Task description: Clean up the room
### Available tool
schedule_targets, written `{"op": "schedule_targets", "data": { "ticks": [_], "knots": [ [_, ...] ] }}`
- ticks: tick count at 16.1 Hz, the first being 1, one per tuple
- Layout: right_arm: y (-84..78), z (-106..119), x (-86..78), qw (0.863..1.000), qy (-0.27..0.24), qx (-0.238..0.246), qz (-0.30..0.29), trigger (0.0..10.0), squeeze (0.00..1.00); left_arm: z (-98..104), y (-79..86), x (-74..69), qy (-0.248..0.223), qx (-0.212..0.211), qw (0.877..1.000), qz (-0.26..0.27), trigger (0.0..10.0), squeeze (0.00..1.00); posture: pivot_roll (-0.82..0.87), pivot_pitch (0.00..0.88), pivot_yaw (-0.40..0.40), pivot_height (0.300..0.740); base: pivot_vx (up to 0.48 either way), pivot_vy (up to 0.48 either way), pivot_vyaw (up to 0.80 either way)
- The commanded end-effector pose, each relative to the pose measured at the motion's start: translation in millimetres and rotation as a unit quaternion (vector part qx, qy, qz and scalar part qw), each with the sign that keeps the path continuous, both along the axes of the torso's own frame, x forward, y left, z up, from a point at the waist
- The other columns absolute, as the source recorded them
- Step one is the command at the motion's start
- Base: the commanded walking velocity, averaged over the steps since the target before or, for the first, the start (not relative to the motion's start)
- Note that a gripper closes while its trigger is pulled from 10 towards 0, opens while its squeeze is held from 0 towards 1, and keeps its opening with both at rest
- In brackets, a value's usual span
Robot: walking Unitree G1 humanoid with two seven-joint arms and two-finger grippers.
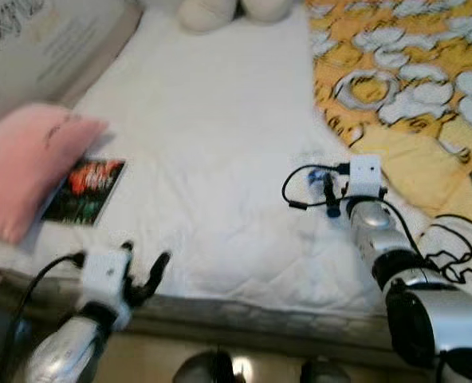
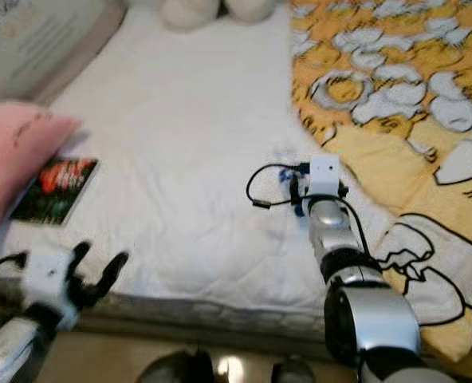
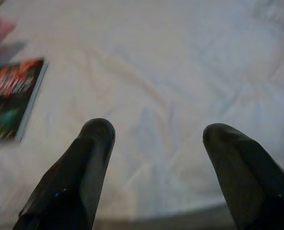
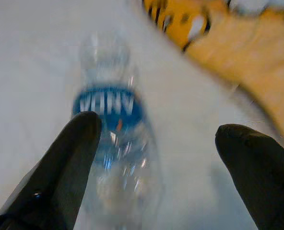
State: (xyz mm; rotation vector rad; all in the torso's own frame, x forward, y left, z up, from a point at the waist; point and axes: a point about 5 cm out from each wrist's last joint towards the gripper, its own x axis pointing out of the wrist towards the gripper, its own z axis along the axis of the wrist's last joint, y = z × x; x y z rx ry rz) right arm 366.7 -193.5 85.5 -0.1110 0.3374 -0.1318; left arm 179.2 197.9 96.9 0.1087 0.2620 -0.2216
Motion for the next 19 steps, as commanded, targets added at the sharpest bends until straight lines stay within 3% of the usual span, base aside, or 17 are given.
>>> {"op": "schedule_targets", "data": {
  "ticks": [1,4,7,8,9,10,13,14,16,19],
  "knots": [
    [3.3,-1.6,0.5,1.000,0.014,0.016,-0.009,10.0,0.00,6.9,5.8,-3.7,0.000,0.006,1.000,0.007,10.0,0.00,0.16,0.223,0.138,0.740,0.000,0.000,0.00],
    [25.3,-1.9,3.6,0.997,0.022,0.069,0.013,10.0,0.00,12.1,11.2,-17.2,0.019,0.016,1.000,0.019,10.0,0.00,0.19,0.252,0.132,0.740,0.000,0.000,0.00],
    [78.5,13.7,12.1,0.988,-0.002,0.097,0.124,10.0,0.00,12.8,12.9,-17.4,0.028,0.020,0.999,0.033,10.0,0.00,0.17,0.239,0.116,0.740,0.000,0.000,0.00],
    [88.3,18.0,13.3,0.984,-0.010,0.096,0.148,10.0,0.00,12.8,12.8,-16.5,0.028,0.020,0.999,0.034,10.0,0.00,0.17,0.238,0.115,0.740,0.000,0.000,0.00],
    [113.3,30.3,15.4,0.973,-0.032,0.085,0.211,10.0,0.00,12.7,11.4,-13.7,0.028,0.017,0.999,0.038,10.0,0.00,0.16,0.231,0.108,0.740,0.000,0.000,0.00],
    [121.2,34.7,15.7,0.969,-0.040,0.079,0.232,10.0,0.00,12.6,10.4,-12.7,0.029,0.016,0.999,0.038,10.0,0.00,0.16,0.229,0.107,0.740,0.000,0.000,0.00],
    [156.4,54.7,13.7,0.938,-0.083,0.056,0.333,10.0,0.00,11.7,3.8,-11.6,0.031,0.004,0.999,0.037,10.0,0.00,0.15,0.215,0.098,0.740,0.000,0.000,0.00],
    [173.0,64.0,10.3,0.916,-0.108,0.035,0.386,10.0,0.00,10.3,0.7,-8.9,0.032,-0.003,0.999,0.038,10.0,0.00,0.14,0.203,0.096,0.740,0.000,0.000,0.00],
    [181.2,70.9,7.9,0.901,-0.131,0.042,0.411,10.0,0.00,8.3,-4.7,-2.4,0.029,-0.011,0.999,0.034,10.0,0.00,0.12,0.173,0.091,0.740,0.000,0.000,0.00],
    [156.5,71.4,11.5,0.921,-0.180,0.062,0.339,10.0,0.00,9.8,-11.8,15.7,0.004,-0.015,1.000,0.024,10.0,0.00,0.06,0.112,0.088,0.740,0.000,0.000,0.00]
  ]
}}
